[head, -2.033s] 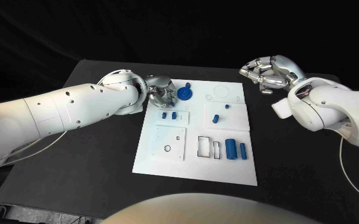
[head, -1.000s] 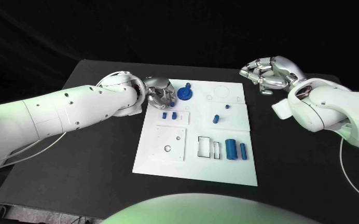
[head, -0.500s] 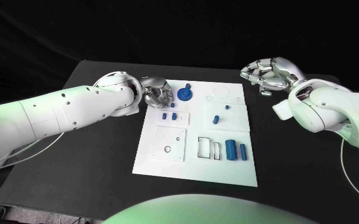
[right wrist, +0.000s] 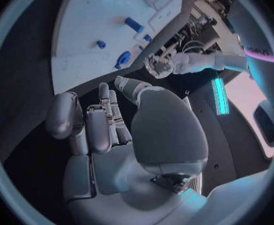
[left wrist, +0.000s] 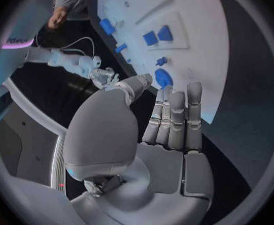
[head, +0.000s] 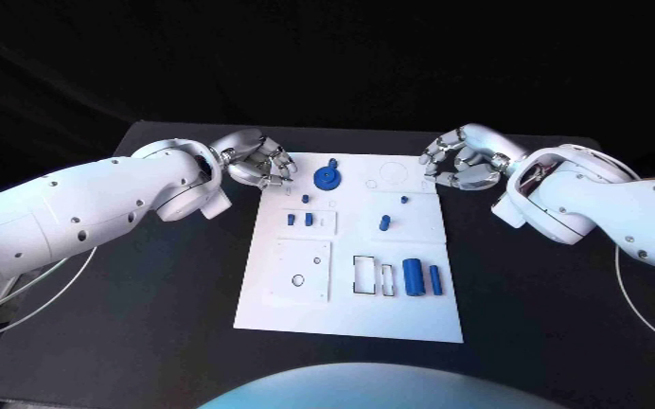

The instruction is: Assemble the parts on the task board

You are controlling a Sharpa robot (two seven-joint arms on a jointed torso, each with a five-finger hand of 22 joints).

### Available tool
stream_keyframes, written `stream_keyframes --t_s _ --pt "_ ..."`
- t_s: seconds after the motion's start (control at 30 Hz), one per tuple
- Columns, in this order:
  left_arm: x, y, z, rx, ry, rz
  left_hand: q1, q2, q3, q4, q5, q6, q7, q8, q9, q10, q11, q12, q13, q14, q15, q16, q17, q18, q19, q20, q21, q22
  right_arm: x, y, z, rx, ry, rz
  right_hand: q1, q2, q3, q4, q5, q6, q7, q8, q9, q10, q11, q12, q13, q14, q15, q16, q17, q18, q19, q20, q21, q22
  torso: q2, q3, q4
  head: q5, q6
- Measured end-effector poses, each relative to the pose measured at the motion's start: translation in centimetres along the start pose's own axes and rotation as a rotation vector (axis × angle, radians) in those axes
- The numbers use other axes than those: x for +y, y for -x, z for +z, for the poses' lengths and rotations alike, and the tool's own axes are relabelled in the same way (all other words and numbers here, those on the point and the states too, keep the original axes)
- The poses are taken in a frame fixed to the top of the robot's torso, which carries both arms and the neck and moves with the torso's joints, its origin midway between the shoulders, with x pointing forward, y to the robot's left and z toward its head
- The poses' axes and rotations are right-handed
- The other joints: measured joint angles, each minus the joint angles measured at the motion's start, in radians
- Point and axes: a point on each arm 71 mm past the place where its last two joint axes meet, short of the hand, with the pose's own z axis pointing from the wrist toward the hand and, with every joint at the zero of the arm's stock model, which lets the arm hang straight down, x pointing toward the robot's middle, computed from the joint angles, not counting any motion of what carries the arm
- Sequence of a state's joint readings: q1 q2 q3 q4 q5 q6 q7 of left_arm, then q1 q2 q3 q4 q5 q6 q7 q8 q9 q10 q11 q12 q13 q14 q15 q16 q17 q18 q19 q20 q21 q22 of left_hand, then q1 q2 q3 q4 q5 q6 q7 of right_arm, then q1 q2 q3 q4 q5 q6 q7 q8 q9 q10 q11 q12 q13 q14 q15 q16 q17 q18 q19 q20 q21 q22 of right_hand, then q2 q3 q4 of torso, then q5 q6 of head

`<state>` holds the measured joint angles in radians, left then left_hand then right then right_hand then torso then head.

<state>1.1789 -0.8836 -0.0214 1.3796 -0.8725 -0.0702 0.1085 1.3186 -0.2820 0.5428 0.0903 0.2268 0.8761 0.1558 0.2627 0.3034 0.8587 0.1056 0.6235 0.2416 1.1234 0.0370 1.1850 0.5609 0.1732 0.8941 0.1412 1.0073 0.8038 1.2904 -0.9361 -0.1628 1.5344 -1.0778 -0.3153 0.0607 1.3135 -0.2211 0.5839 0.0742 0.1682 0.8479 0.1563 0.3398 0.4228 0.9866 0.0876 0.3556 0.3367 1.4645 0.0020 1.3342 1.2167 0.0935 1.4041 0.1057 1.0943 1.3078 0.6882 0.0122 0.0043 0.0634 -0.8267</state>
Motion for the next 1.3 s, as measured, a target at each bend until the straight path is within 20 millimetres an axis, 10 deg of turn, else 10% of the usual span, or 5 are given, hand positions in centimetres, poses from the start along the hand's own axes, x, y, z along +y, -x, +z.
stream_keyframes --t_s 0.5,1.3 --pt "-1.9 0.6 -1.4 -0.102 -0.174 -0.625 0.025 0.025 -0.002 0.002 0.000 0.002 0.012 -0.007 -0.002 -0.017 0.014 0.000 -0.026 -0.078 0.011 -0.082 -0.070 -0.001 -0.026 0.009 -0.085 -0.054 2.0 -3.5 0.8 0.110 0.075 -0.481 -0.017 -0.025 -0.006 -0.006 -0.010 0.004 -0.004 -0.039 -0.017 0.003 0.003 -0.053 -0.066 0.004 0.004 0.010 0.000 0.000 0.009 -0.002 0.016 0.000 0.001 -0.0026 0.0020 -0.029 0.016" --pt "-1.9 1.0 -1.8 -0.153 -0.199 -0.737 0.035 0.035 0.005 -0.005 0.000 -0.002 0.016 -0.011 -0.003 -0.017 0.014 -0.004 -0.031 -0.078 0.011 -0.087 -0.075 -0.002 -0.026 0.009 -0.090 -0.059 3.0 -6.3 2.3 0.132 0.095 -0.553 -0.008 0.003 0.030 -0.025 -0.056 0.081 -0.006 -0.044 -0.016 0.073 -0.002 -0.068 -0.116 0.004 0.004 0.028 0.019 0.000 0.027 0.002 0.072 0.000 0.002 -0.0013 0.0022 -0.025 0.006"
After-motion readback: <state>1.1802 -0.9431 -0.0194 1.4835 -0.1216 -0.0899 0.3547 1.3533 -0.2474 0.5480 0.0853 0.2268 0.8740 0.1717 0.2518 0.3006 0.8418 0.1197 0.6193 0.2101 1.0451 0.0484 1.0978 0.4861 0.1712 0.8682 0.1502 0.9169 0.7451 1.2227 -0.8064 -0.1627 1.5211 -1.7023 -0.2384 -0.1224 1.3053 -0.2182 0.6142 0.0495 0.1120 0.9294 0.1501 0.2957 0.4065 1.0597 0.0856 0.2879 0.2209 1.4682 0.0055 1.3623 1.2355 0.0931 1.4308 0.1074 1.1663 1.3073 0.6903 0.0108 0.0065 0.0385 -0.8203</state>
